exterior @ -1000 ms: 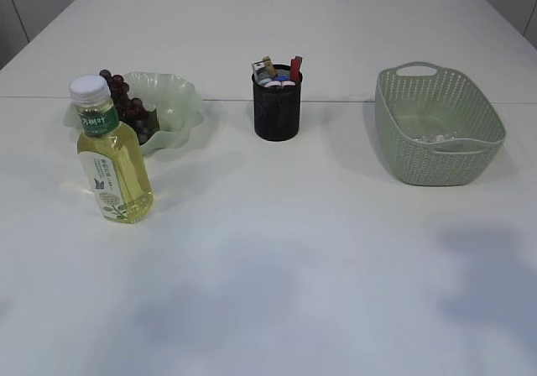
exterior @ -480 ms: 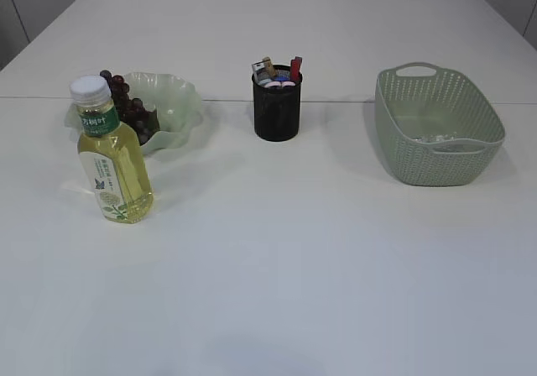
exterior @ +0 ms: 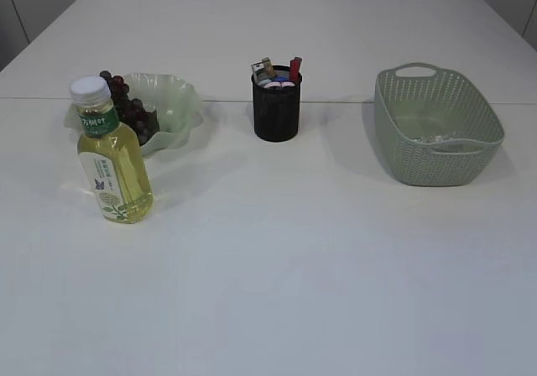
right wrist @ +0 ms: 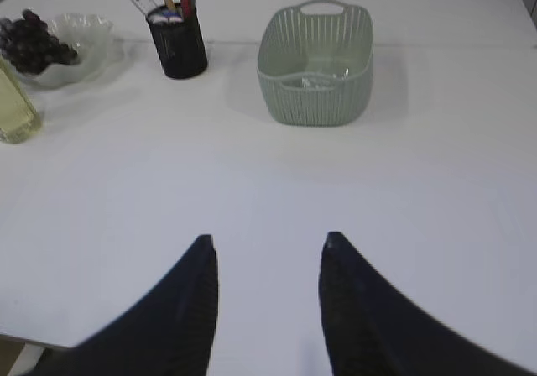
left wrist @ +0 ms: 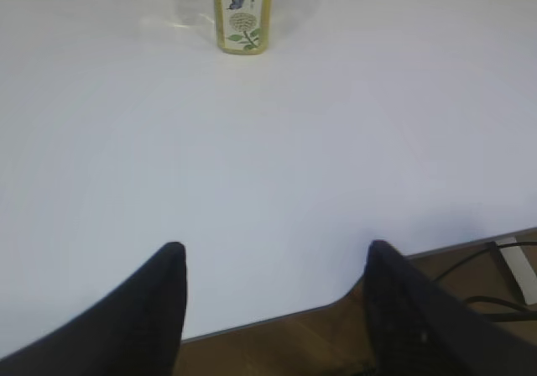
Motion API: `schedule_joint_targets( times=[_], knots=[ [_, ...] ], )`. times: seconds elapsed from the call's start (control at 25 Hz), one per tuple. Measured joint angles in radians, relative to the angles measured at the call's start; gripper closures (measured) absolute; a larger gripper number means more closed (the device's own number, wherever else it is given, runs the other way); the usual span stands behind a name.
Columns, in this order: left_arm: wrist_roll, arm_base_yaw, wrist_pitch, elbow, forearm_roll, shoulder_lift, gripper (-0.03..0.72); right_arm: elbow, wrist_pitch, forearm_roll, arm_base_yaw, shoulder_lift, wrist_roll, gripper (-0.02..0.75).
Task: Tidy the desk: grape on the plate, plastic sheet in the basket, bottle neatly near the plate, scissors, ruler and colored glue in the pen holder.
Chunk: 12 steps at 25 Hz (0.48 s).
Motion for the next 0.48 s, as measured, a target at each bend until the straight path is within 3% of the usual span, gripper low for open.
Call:
schedule_joint_targets(
  times=[0.48],
  knots=[
    [0.002,0.000,0.007,0.032,0.045,-0.070,0.202,0.185,0.000,-0.010,0.000,0.000,0.000,0.405]
  ],
)
